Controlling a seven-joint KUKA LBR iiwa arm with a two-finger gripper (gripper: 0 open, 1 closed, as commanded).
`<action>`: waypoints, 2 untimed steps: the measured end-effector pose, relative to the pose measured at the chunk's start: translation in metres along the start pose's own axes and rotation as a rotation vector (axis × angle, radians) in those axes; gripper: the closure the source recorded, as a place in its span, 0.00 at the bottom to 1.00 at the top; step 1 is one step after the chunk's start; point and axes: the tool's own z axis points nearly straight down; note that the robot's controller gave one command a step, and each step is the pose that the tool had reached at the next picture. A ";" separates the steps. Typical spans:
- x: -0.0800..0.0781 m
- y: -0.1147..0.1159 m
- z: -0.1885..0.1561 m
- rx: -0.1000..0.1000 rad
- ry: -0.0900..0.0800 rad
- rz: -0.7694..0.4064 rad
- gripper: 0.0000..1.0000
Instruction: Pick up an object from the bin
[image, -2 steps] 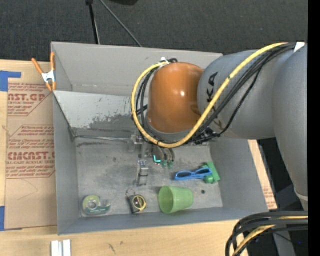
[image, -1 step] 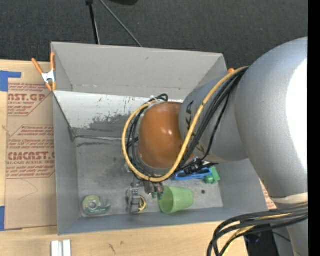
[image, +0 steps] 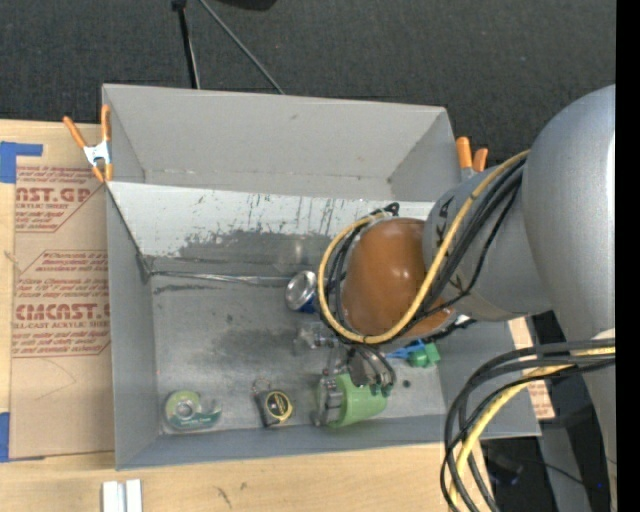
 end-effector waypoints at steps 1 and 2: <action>0.002 0.003 -0.110 -0.003 -0.012 -0.164 0.00; 0.013 0.000 -0.026 -0.007 0.004 -0.432 0.00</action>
Offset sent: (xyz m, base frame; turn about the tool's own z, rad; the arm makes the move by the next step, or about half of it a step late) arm -0.0037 0.0024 0.1065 -0.1623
